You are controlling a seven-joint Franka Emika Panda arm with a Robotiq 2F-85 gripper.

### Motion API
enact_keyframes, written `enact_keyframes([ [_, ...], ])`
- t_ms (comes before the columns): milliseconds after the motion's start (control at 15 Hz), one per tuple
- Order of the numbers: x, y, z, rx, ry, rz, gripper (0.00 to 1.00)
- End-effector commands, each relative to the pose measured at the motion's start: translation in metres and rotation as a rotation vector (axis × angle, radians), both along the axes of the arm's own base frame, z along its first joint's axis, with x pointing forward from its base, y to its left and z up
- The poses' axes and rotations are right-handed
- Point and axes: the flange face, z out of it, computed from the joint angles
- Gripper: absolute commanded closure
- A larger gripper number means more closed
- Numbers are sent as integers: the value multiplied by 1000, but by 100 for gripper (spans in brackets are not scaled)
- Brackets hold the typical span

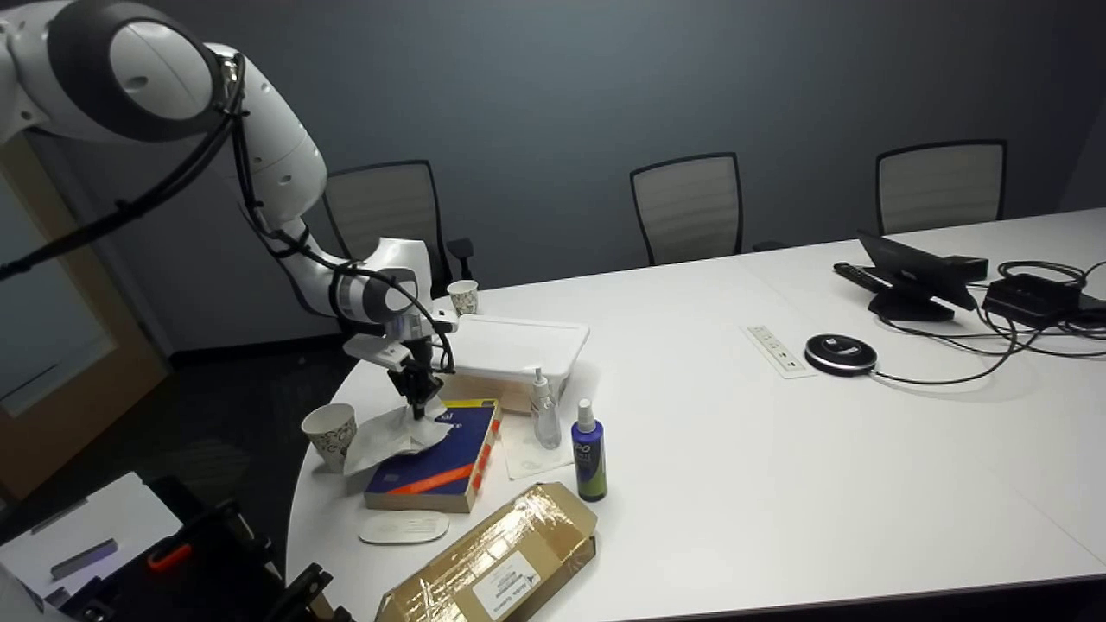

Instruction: Use the tissue to wipe the cover of the book

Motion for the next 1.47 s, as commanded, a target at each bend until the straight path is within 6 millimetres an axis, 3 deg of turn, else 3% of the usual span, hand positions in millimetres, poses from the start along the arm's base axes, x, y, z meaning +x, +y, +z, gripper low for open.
enact_keyframes([
  [0, 1, -12, -4, -12, -44, -13, 99],
  [400, -4, -62, -6, -63, -128, -101, 99],
  [733, -25, -98, -6, -109, -116, -171, 99],
  [1067, -52, -107, -3, -106, -46, -211, 99],
  [1400, -66, -84, -9, -65, -33, -198, 99],
])
